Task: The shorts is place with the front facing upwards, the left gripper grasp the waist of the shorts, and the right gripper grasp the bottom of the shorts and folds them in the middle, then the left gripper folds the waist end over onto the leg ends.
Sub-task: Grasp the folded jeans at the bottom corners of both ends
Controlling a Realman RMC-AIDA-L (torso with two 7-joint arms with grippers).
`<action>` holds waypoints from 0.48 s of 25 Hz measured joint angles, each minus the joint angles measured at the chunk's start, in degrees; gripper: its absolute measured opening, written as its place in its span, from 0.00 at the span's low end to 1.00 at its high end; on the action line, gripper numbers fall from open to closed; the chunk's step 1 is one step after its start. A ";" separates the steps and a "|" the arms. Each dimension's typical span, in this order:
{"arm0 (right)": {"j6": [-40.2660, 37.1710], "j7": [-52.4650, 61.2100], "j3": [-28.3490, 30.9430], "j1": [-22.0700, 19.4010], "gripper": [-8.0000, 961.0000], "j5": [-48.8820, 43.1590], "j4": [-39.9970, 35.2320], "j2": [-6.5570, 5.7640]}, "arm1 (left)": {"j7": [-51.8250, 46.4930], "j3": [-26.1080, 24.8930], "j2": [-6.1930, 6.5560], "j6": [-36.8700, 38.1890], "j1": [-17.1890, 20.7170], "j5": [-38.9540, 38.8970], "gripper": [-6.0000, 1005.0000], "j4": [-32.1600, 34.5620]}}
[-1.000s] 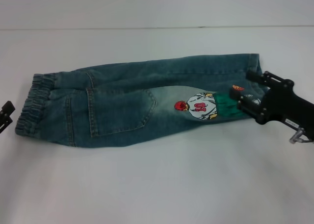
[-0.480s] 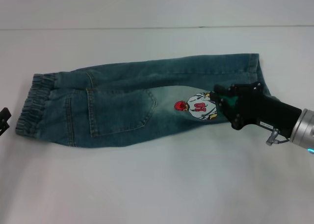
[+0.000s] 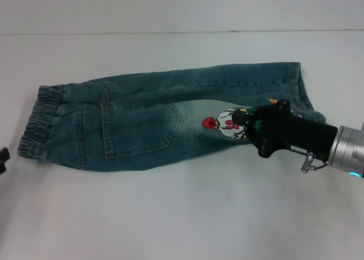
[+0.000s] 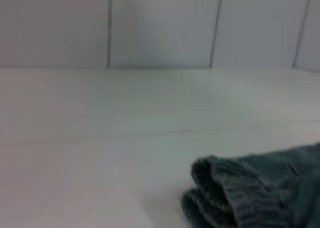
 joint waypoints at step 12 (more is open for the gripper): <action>0.87 0.62 0.18 -0.53 0.01 0.30 -1.39 0.12 | -0.75 3.71 0.13 -0.42 -2.45 7.46 0.76 0.92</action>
